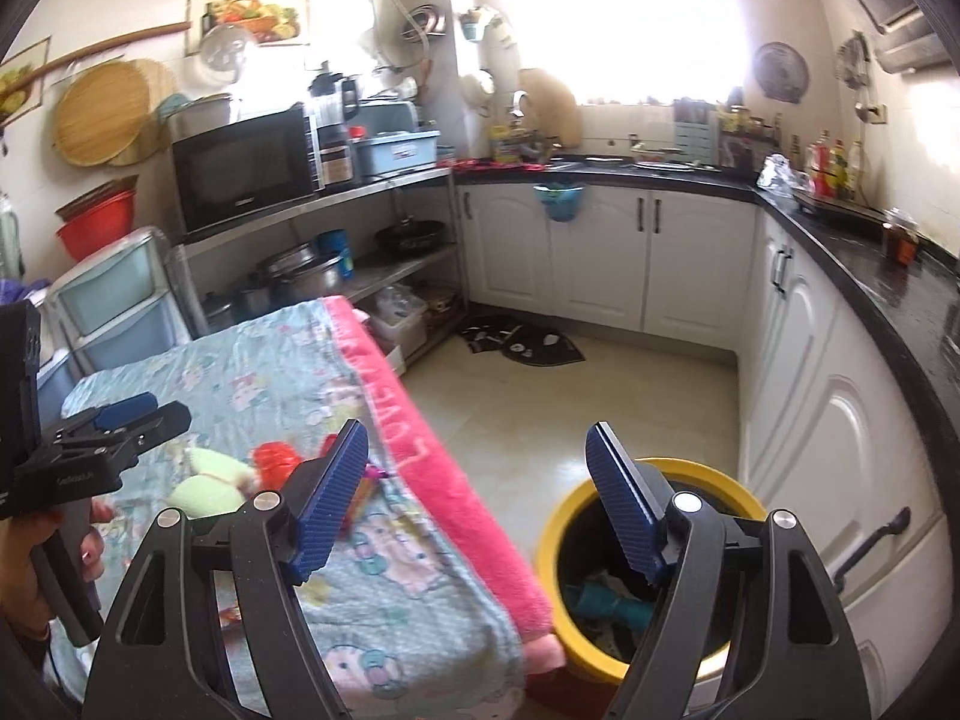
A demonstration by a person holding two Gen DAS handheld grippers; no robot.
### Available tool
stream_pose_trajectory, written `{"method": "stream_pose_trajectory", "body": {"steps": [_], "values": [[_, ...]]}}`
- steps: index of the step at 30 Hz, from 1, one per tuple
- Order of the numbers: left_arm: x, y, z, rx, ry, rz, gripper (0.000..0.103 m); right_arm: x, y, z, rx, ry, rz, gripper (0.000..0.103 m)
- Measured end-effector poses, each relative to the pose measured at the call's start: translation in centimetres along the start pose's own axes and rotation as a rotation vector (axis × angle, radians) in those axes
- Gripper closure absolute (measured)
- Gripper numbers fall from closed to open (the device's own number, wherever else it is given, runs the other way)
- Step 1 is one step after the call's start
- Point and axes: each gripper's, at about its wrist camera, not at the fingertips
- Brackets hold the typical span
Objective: Collect trash
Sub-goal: 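Move both tools back over the remaining trash on the bed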
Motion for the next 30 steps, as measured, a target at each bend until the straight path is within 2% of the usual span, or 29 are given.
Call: {"method": "stream_pose_trajectory", "body": {"steps": [7, 18, 30], "values": [[0.7, 2.0, 2.0, -0.041, 0.025, -0.019, 0.011, 0.0, -0.2, 2.9, -0.054, 0.049, 0.006, 0.028], [2.4, 3.7, 6.2, -0.110, 0.076, 0.009, 0.011, 0.9, -0.5, 6.6, -0.111, 0.122, 0.032, 0.028], [4.3, 4.7, 9.9, -0.120, 0.153, 0.051, 0.011, 2.4, -2.7, 10.1, -0.164, 0.197, 0.092, 0.028]]}}
Point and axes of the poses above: each gripper's, at about its wrist camera, not at the fingertips, and y roughly against the way its jaws point, z to its left, x to its underside, and after that the axes turned 8 degrees about -y, right-handed
